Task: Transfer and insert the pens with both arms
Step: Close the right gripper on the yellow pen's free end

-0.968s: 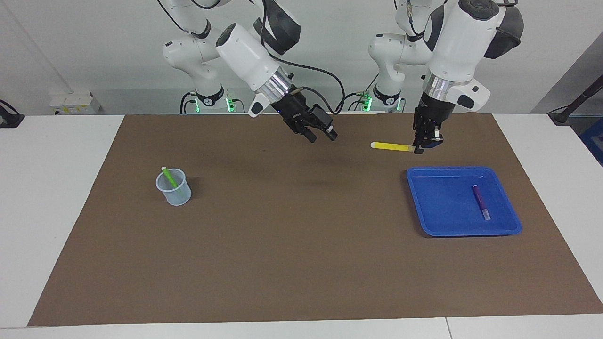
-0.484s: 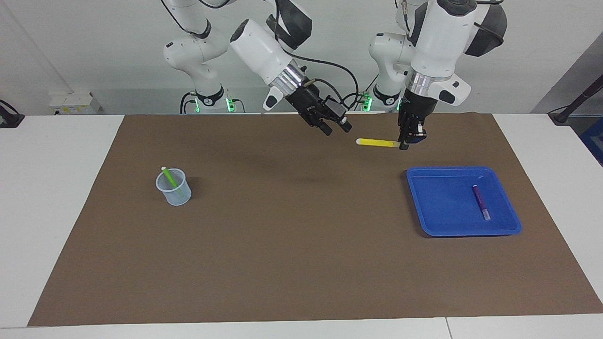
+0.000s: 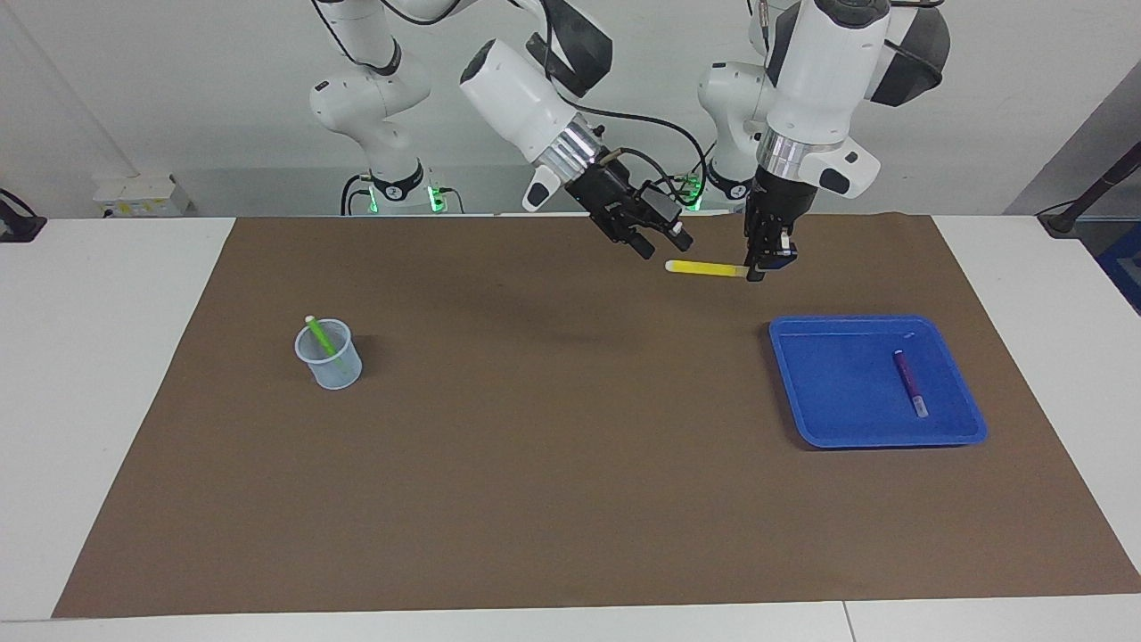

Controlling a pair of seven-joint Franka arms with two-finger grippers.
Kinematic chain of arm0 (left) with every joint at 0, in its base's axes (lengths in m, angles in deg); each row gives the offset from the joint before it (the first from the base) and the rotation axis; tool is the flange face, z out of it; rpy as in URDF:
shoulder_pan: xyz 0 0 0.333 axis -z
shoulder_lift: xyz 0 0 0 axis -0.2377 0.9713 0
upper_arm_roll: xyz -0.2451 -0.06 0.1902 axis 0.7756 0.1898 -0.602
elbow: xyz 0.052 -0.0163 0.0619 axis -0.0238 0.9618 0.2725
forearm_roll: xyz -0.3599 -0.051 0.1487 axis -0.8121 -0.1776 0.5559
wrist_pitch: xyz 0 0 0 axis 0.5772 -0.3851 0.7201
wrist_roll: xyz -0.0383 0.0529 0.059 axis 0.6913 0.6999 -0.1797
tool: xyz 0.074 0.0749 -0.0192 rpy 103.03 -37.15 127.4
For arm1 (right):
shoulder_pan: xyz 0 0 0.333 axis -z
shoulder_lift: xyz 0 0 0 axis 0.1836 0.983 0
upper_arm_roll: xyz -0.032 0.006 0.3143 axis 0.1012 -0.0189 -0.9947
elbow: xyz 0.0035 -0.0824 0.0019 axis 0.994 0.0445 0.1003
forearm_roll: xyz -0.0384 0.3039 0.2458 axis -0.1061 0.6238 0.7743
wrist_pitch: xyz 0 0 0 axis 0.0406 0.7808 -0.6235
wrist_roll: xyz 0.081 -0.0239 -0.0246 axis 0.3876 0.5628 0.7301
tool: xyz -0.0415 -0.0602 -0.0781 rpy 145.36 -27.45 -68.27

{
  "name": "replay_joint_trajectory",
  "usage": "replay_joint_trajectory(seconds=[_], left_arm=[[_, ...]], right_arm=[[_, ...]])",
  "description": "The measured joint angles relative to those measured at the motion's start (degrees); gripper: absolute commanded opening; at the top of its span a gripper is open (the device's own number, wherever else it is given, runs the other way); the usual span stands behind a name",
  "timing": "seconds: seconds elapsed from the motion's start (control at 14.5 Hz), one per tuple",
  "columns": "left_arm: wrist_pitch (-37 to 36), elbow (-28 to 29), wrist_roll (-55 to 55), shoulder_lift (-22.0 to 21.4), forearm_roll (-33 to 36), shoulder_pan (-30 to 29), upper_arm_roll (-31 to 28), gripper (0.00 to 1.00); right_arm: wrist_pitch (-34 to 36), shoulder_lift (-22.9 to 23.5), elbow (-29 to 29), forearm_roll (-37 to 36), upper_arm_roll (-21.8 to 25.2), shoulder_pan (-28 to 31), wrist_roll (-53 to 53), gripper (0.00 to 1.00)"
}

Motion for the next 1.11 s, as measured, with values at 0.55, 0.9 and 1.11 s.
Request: replay_joint_trajectory(seconds=[0.55,0.9,1.11], left_arm=[[0.0,0.0,-0.2,-0.1,0.0,0.1,0.0,0.00],[0.0,0.0,-0.3,-0.5,0.0,0.1,0.0,0.00],[0.0,0.0,-0.3,-0.5,0.0,0.1,0.0,0.00]], right_arm=[[-0.8,1.3,-1.4,0.0,0.1,-0.2,-0.1,0.62],[-0.8,1.4,-1.5,0.0,0.0,-0.6,-0.1,0.52],[-0.8,1.5,-1.5,0.0,0.2,-0.6,-0.1,0.51]])
